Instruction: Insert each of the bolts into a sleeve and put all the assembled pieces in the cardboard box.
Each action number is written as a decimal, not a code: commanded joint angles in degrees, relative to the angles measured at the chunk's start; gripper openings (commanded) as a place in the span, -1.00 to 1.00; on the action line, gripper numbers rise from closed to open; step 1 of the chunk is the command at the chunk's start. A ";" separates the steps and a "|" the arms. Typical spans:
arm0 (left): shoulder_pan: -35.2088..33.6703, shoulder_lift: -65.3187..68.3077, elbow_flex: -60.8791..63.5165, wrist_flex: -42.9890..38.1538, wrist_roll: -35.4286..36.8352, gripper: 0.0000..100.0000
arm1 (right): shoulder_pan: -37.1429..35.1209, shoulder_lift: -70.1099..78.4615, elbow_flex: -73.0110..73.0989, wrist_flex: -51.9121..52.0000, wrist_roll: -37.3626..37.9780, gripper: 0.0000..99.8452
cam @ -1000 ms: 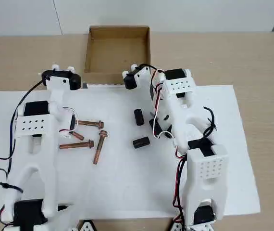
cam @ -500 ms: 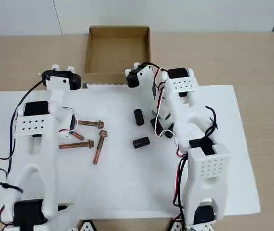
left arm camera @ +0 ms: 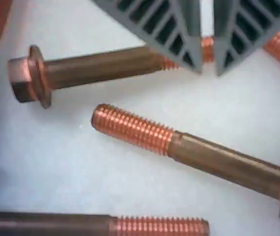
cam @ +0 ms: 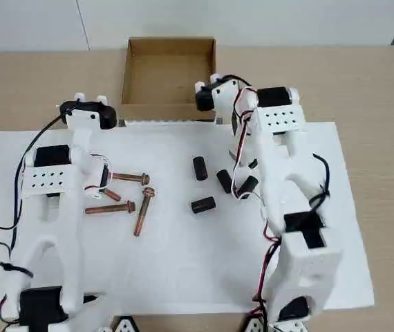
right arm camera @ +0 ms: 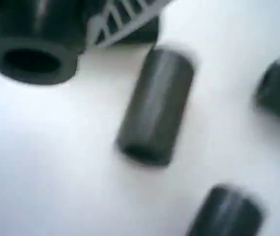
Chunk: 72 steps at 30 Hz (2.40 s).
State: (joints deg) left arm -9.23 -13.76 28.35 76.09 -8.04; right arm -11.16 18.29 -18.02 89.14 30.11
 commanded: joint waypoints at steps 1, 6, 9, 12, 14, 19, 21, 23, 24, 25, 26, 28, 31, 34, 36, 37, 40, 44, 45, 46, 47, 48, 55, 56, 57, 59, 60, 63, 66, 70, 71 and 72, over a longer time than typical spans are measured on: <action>0.09 -0.62 -0.31 -0.44 -0.18 -0.99 | 0.66 -8.04 -0.97 3.82 -2.73 -0.99; 0.09 -0.18 -4.26 2.99 0.53 -0.99 | 1.01 -14.55 -0.62 9.27 -7.38 -0.99; 0.00 -0.09 -9.80 6.07 0.79 -0.99 | 2.68 -19.21 0.79 9.71 -8.70 -0.99; 0.18 0.53 -17.01 9.32 0.88 -0.99 | 3.56 -24.13 5.19 9.63 -8.88 -0.99; 0.35 2.81 -22.73 12.31 0.88 -0.99 | 3.56 -27.21 9.41 9.54 -8.88 -0.99; 2.02 14.24 -36.88 20.75 -1.58 -0.99 | 4.53 -32.84 19.25 8.84 -8.88 -0.99; 2.73 18.90 -41.54 23.03 -3.87 -0.99 | 5.85 -34.59 22.86 7.34 -8.97 -0.99; 2.90 22.95 -44.79 24.26 -6.15 -0.99 | 7.96 -35.65 25.93 6.37 -8.79 -0.99; 3.08 24.62 -45.85 24.35 -7.47 -0.99 | 8.92 -36.18 27.25 6.02 -8.79 -0.99; 3.08 26.20 -46.46 24.35 -9.23 -0.99 | 9.89 -36.53 28.48 5.49 -8.70 -0.99; 3.25 27.43 -46.55 24.35 -11.34 -0.99 | 10.86 -36.88 29.89 4.97 -8.70 -0.99; 3.69 28.92 -46.02 24.35 -16.00 -0.99 | 12.53 -37.41 32.35 4.18 -8.70 -0.99; 4.84 30.51 -45.05 24.35 -25.05 -0.99 | 14.29 -38.11 34.64 3.82 -8.62 -0.99; 5.01 31.12 -44.70 24.35 -33.49 -0.99 | 14.64 -38.37 35.25 3.74 -8.62 -0.99; 5.01 31.30 -44.70 24.35 -39.03 -0.99 | 14.46 -38.37 35.25 3.56 -8.62 -0.99; 5.01 31.56 -44.70 24.35 -41.41 -0.99 | 14.37 -38.37 35.25 2.95 -8.62 -0.99; 5.01 32.44 -44.79 24.26 -46.33 -0.99 | 14.37 -38.37 35.08 1.54 -8.62 -0.99; 5.01 34.02 -44.79 24.26 -51.43 -0.99 | 14.29 -38.37 35.08 0.84 -8.62 -0.99; 5.10 34.46 -44.79 24.26 -53.01 -0.99 | 14.29 -38.37 35.16 0.66 -8.62 -0.99; 5.19 34.99 -44.79 24.26 -54.42 -0.99 | 14.29 -38.37 35.25 0.57 -8.62 -0.99; 5.54 35.52 -44.79 24.26 -55.47 -0.99 | 14.29 -38.37 35.25 0.57 -8.62 -0.99; 5.71 36.04 -44.79 24.26 -56.35 -0.99 | 14.29 -38.37 35.25 0.57 -8.62 -0.99; 9.32 38.59 -44.97 24.26 -59.43 -0.99 | 14.29 -37.93 35.25 0.57 -8.62 -0.99; 9.85 39.03 -44.97 24.26 -59.43 -0.99 | 14.29 -37.93 35.25 0.57 -8.62 -0.99; 10.46 39.47 -44.97 24.26 -59.43 -0.99 | 14.29 -37.93 35.25 0.57 -8.62 -0.99; 11.52 40.26 -44.97 24.26 -59.52 -0.98 | 14.29 -37.93 35.25 0.57 -8.62 -0.99; 11.69 40.70 -44.97 24.26 -60.04 -0.98 | 14.29 -37.93 35.25 0.57 -8.62 -0.99; 12.13 42.11 -44.97 24.26 -60.48 -0.98 | 14.29 -37.93 35.25 0.57 -8.62 -0.99; 11.96 42.99 -44.97 24.26 -60.48 -0.94 | 14.29 -37.93 35.25 0.57 -8.62 -0.99; 11.34 42.99 -44.97 24.26 -60.48 -0.88 | 14.29 -38.02 35.25 0.57 -8.62 -0.99; 11.16 42.90 -44.97 24.26 -60.48 -0.88 | 14.29 -38.02 35.25 0.57 -8.62 -0.99; 11.16 42.90 -44.97 24.26 -60.48 -0.88 | 14.29 -38.11 35.25 0.57 -8.62 -0.99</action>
State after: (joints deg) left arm 2.55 29.67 -15.34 98.68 -68.00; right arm 2.99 -17.76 17.58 90.46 21.67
